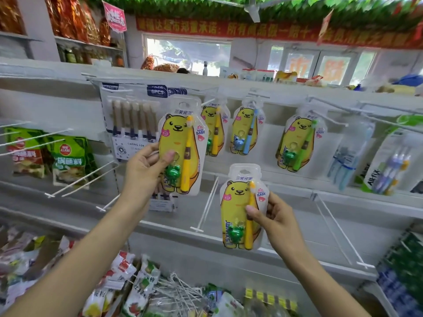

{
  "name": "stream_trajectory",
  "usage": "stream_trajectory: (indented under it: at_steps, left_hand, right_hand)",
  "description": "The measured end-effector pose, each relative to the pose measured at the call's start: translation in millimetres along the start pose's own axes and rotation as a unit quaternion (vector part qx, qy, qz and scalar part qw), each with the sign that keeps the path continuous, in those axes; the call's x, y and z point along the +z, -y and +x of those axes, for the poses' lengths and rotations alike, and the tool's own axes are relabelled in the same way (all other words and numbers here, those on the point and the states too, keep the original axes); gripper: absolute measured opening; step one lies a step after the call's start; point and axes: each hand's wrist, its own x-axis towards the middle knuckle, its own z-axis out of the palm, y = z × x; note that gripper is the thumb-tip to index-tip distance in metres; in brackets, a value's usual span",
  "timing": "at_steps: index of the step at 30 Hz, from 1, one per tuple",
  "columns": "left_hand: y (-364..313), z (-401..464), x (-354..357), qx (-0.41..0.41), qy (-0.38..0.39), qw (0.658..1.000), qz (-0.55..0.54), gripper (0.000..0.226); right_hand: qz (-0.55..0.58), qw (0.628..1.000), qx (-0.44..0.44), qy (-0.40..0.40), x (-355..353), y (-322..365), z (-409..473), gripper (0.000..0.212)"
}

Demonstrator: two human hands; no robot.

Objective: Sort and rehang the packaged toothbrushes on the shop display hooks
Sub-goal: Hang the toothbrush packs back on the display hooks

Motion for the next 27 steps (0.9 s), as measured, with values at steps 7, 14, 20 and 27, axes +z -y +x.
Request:
stream_trajectory:
  at_steps: [7, 14, 20, 27]
  left_hand:
    - [8.6, 24.0, -1.5, -0.007, 0.053, 0.998, -0.015, 0.014]
    - [15.4, 37.2, -9.7, 0.006, 0.101, 0.995, -0.017, 0.016]
    - [19.4, 38.6, -10.7, 0.024, 0.132, 0.991, -0.029, 0.022]
    - [22.6, 46.7, 1.2, 0.020, 0.130, 0.991, -0.029, 0.015]
  right_hand:
    - [-0.011, 0.998, -0.006, -0.062, 18.6, 1.3, -1.1, 0.024]
    - [-0.008, 0.994, 0.002, -0.107, 41.0, -3.2, -6.5, 0.025]
    - [-0.015, 0.993, 0.012, -0.121, 53.6, -6.9, -9.2, 0.030]
    - [-0.038, 0.991, 0.018, -0.125, 55.8, -12.3, -9.5, 0.030]
